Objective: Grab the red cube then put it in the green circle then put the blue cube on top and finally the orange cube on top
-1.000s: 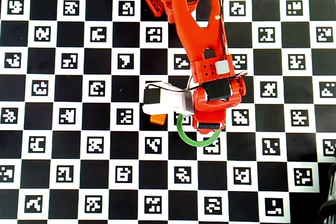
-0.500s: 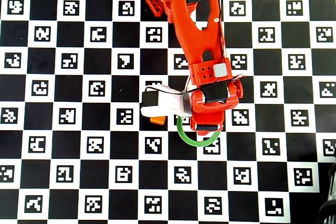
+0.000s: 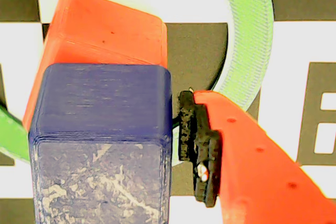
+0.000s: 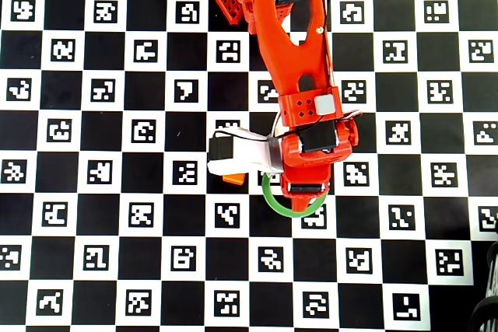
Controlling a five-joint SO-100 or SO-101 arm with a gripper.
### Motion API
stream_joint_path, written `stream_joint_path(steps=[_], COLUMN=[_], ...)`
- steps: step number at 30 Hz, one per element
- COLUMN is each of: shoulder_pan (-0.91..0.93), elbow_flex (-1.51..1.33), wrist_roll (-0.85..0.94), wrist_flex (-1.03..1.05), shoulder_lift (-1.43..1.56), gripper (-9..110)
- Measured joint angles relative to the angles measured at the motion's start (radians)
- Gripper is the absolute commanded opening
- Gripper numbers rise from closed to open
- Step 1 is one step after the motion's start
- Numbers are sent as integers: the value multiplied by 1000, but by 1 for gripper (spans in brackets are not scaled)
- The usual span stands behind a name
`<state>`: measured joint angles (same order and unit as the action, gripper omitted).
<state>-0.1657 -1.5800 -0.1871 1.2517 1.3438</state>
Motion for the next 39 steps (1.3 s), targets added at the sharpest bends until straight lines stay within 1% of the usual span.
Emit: stream_joint_path(steps=[7,15,21,28,39], shoulder_pan=[29,100,186,261,284], elbow_flex=[3,71,71,-35,-206], wrist_roll=[21,103,179,293,325], wrist_flex=[80,221,241,147,-34], shoulder_lift=[0,63,138,164,164], gripper=[34,38,40,40,41])
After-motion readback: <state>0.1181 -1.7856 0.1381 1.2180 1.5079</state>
